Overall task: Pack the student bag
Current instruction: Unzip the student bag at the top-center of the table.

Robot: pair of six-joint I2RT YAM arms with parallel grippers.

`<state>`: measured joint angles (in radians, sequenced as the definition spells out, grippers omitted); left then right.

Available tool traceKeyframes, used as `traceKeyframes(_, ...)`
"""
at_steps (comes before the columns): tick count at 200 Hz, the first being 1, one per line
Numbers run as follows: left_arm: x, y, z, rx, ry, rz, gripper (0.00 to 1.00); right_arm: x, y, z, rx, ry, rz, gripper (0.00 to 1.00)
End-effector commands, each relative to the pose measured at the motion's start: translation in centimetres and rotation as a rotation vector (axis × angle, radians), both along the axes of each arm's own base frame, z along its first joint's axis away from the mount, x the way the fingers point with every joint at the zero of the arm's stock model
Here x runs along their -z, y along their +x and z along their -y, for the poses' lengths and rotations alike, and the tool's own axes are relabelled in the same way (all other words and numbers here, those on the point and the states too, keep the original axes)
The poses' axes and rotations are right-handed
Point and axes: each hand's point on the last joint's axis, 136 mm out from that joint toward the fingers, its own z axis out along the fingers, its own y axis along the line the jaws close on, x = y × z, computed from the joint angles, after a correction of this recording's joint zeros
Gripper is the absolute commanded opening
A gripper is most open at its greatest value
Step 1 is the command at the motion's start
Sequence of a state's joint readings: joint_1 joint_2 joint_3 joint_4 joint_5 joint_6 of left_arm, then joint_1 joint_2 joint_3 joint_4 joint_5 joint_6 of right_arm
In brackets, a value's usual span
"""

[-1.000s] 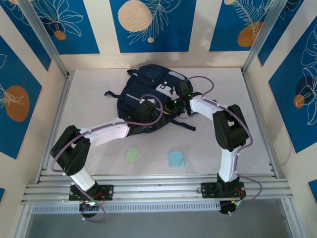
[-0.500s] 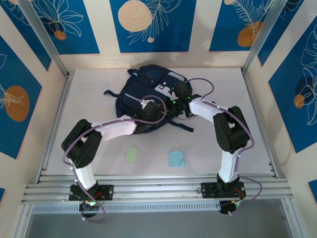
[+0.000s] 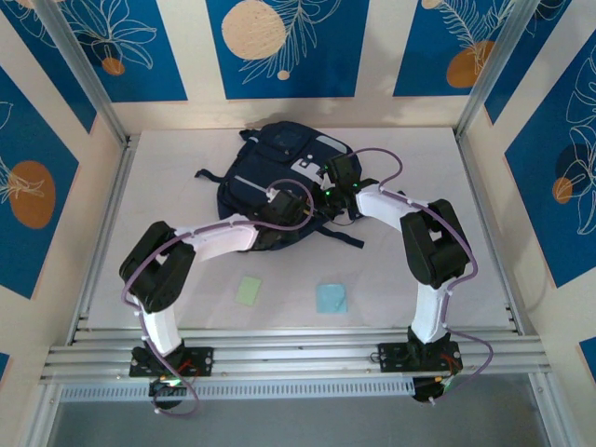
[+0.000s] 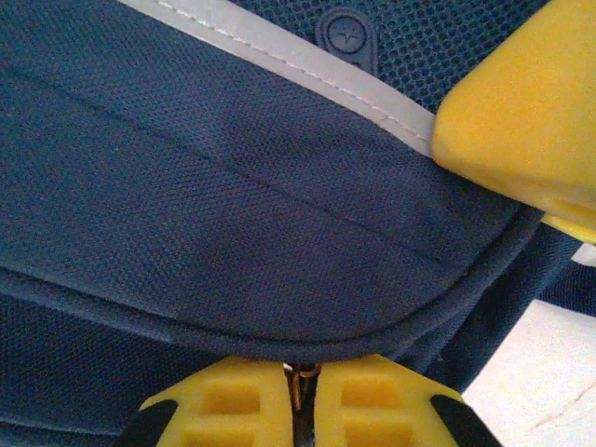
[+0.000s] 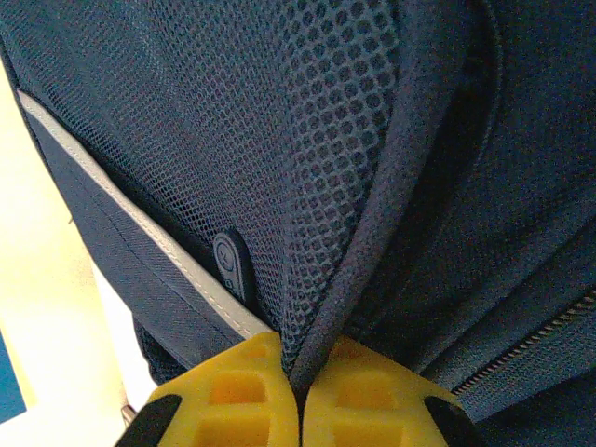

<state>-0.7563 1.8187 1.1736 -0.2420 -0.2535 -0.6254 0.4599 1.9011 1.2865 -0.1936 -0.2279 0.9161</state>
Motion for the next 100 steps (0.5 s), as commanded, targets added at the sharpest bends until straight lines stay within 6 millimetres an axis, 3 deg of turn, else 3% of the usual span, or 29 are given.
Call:
traceKeyframes(1,1.9,-1.4,-2.5,0.035,0.072,-0.120,0.00,-4.0,0.3,-1.4,-0.090,0.094,0.119,0.00)
traceKeyframes(36,-0.3,-1.6,-4.9,0.169,0.069,-0.172,0.00,-3.6,0.3,0.1,-0.190,0.060,0.166,0.00)
traceKeyframes(74,-1.7,-1.2,-9.4,0.208,0.201,-0.185,0.00,-2.5,-0.2,2.6,-0.271,-0.008,0.187,0.00)
traceKeyframes(100,-1.9,-1.1,-9.7,0.261,0.170,-0.208,0.00,-2.0,0.0,4.4,-0.263,-0.051,0.183,0.00)
